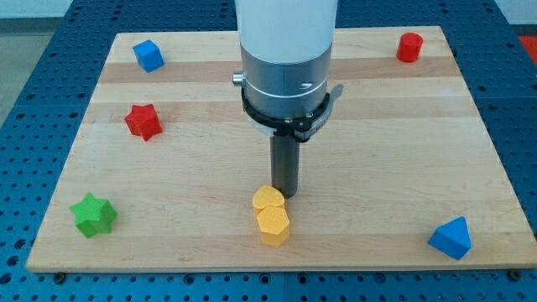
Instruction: Move the red star towards the center
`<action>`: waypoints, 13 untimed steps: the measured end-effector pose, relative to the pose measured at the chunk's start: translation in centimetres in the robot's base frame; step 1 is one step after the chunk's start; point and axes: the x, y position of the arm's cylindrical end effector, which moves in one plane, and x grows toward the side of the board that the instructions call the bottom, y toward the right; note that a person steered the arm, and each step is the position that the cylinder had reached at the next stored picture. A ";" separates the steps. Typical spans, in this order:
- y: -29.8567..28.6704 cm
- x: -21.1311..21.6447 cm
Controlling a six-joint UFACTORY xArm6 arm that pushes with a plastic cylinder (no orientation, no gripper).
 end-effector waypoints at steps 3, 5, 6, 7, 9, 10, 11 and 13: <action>-2.8 -9.8; -10.4 -19.4; -15.6 -22.2; -18.8 -22.3; -22.7 -21.5; -25.7 -21.2; -27.9 -18.0; -24.5 -11.9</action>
